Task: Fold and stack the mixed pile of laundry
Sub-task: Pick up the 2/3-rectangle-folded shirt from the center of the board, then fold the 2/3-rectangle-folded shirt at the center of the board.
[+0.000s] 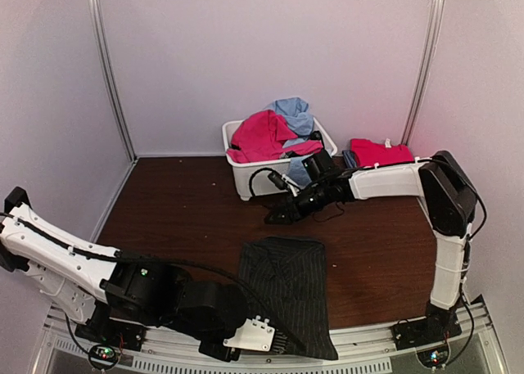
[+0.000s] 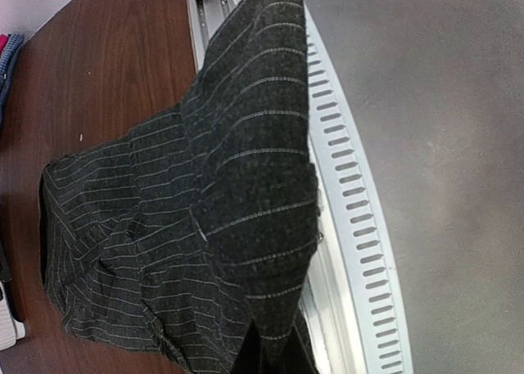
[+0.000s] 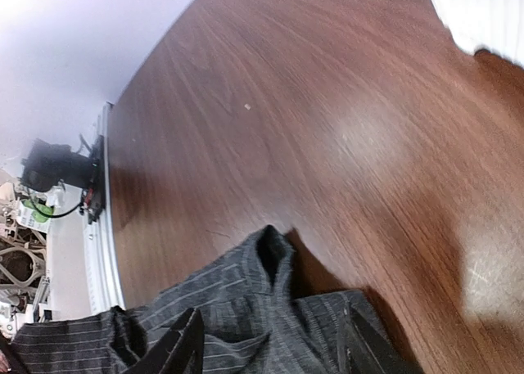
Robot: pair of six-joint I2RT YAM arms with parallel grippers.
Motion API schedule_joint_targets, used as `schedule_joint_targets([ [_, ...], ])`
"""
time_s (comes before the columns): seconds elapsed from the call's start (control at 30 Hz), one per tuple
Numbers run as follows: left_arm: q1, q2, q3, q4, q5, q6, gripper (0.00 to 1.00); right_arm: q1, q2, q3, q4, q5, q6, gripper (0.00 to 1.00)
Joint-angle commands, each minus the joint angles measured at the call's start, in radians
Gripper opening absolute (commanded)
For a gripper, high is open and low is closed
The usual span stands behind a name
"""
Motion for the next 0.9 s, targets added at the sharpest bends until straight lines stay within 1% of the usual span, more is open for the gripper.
schedule_joint_targets([
  [0.0,0.04,-0.01,0.064,-0.079,0.112,-0.023,0.0,-0.001,0.054,-0.006,-0.075,0.109,-0.071,0.54],
  [0.1,0.1,-0.025,0.099,-0.101,0.134,0.003,0.0,0.001,0.096,-0.01,-0.07,0.068,-0.071,0.5],
  [0.13,0.129,-0.026,0.116,-0.109,0.169,0.018,0.0,0.005,0.113,-0.012,-0.065,0.043,-0.069,0.48],
  [0.2,0.177,-0.019,0.158,-0.123,0.192,0.056,0.0,0.016,0.142,-0.021,-0.049,0.005,-0.065,0.45],
  [0.37,0.278,0.077,0.292,-0.183,0.201,0.173,0.0,0.042,0.185,-0.05,-0.008,-0.041,-0.049,0.41],
  [0.53,0.362,0.16,0.397,-0.21,0.194,0.269,0.0,0.05,0.178,-0.075,0.035,-0.064,-0.031,0.4],
  [0.63,0.434,0.203,0.447,-0.207,0.214,0.305,0.01,0.056,0.166,-0.092,0.056,-0.081,-0.022,0.39],
  [0.7,0.468,0.235,0.474,-0.207,0.23,0.331,0.03,0.063,0.157,-0.102,0.065,-0.087,-0.019,0.39],
  [0.87,0.531,0.308,0.507,-0.197,0.236,0.379,0.03,0.074,0.119,-0.12,0.08,-0.111,-0.008,0.4],
])
